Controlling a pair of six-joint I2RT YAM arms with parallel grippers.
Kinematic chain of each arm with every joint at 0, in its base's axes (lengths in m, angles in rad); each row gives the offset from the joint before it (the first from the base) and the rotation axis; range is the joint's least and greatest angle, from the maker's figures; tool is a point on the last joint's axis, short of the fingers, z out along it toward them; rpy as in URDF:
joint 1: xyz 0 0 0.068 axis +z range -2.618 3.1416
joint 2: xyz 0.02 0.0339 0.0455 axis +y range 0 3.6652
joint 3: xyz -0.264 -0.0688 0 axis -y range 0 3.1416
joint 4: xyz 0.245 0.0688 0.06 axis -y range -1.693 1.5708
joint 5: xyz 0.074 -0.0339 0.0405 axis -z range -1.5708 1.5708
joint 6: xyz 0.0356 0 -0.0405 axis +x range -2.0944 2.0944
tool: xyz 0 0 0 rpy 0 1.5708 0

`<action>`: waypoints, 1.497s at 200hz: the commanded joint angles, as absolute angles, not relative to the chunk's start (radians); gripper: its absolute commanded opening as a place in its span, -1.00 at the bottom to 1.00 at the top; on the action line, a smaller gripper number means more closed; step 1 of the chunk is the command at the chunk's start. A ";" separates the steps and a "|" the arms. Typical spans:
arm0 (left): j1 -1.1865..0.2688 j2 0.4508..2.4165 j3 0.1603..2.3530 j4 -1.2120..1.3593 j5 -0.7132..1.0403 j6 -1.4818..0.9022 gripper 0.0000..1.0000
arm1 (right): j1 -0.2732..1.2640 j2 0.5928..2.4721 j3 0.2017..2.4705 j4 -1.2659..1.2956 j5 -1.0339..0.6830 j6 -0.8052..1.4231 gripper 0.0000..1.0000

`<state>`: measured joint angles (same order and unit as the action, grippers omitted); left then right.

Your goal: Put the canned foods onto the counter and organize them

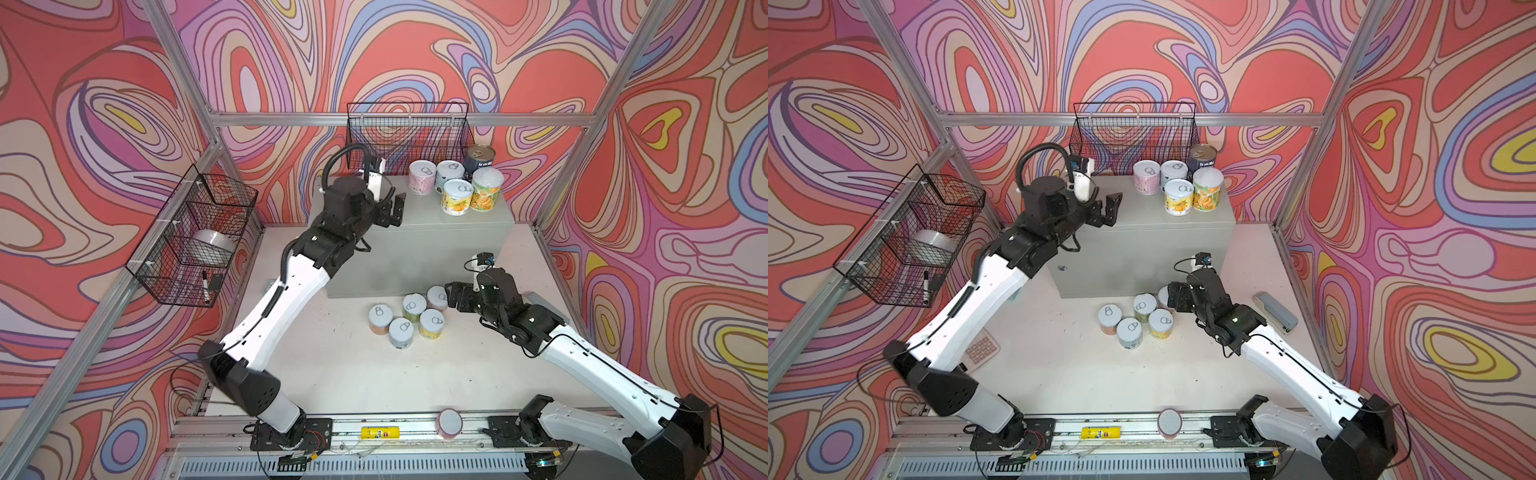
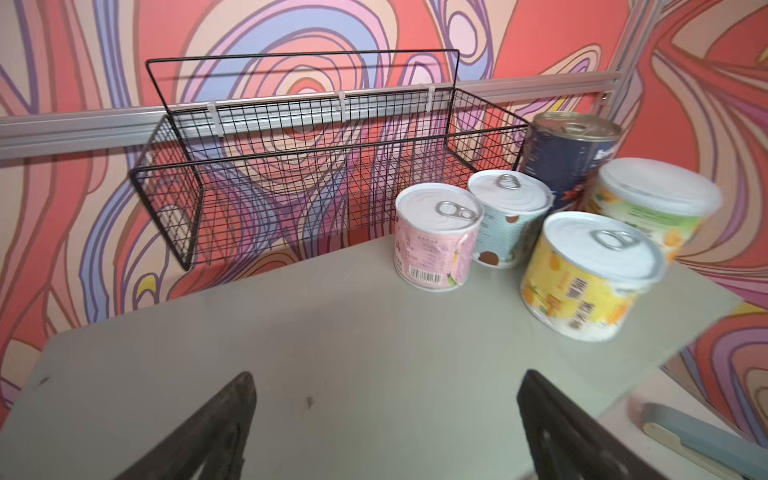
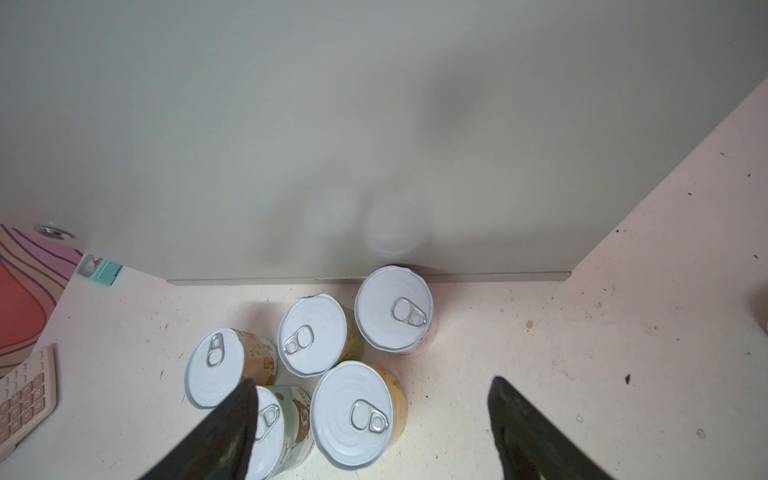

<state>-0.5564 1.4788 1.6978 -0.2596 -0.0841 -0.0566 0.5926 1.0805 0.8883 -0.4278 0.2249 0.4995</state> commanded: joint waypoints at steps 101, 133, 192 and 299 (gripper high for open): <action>-0.569 1.045 1.104 -0.397 -0.121 -0.307 1.00 | 0.599 1.107 0.773 -0.372 0.145 0.556 0.78; -0.623 1.019 0.997 -0.368 -0.138 -0.310 1.00 | 0.598 1.124 0.739 -0.352 0.136 0.581 0.78; -0.793 0.977 0.757 -0.167 -0.149 -0.332 0.98 | 0.599 1.117 0.650 -0.308 0.129 0.622 0.85; -0.977 1.036 0.421 0.187 -0.254 -0.458 0.98 | 0.624 1.076 0.522 -0.232 0.081 0.719 0.85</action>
